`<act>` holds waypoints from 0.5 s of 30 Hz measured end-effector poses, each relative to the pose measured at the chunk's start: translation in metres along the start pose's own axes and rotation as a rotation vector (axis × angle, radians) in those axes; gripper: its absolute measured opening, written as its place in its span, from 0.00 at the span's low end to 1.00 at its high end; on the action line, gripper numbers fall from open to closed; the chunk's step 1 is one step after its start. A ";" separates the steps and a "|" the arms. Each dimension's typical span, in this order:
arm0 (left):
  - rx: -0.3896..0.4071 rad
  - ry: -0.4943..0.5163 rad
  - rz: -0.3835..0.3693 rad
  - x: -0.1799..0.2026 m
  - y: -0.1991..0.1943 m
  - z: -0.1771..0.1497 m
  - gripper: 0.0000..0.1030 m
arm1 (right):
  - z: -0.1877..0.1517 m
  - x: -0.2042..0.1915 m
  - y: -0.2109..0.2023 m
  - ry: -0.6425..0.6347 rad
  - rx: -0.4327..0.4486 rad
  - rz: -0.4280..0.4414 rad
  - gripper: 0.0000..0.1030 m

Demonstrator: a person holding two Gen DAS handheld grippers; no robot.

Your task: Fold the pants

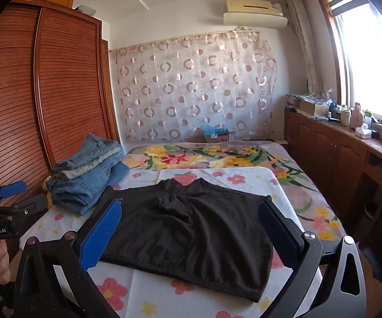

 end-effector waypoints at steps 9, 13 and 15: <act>0.002 -0.001 -0.002 0.000 0.000 0.000 1.00 | -0.001 0.000 0.000 0.002 -0.001 0.003 1.00; 0.002 -0.002 -0.002 0.000 0.000 0.000 1.00 | -0.001 0.000 -0.001 0.002 0.000 0.003 1.00; 0.002 -0.002 -0.001 0.000 0.000 0.000 1.00 | -0.001 0.000 -0.001 0.001 0.001 0.004 1.00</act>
Point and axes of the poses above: each gripper's, at about its wrist camera, not at the fingertips, and y roughly the way its jaws point, x to its right, z to its top, the point moved 4 cm from there along y, roughly the way its jaws point, and after that the axes turned 7 degrees about z, right-handed, at the moved point
